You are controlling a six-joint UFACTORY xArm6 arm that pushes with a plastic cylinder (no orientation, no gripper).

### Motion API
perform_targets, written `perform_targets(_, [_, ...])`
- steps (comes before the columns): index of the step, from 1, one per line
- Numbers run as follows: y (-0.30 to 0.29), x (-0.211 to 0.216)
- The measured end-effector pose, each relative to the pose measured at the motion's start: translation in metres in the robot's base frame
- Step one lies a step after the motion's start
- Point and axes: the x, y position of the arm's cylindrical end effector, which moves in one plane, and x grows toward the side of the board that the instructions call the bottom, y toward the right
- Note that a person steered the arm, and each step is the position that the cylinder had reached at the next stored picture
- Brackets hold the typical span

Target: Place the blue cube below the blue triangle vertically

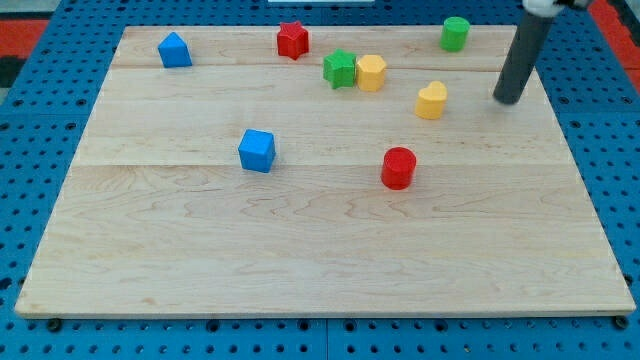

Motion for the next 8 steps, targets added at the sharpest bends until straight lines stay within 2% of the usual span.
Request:
perform_targets(1, [-0.097, 0.019])
perform_targets(2, [-0.194, 0.020])
perform_targets(3, [-0.234, 0.056])
perform_targets(4, [-0.249, 0.083])
perform_targets(5, [-0.344, 0.054])
perform_targets(6, [-0.384, 0.029])
perform_targets(7, [-0.332, 0.030])
perform_targets(8, [-0.310, 0.033])
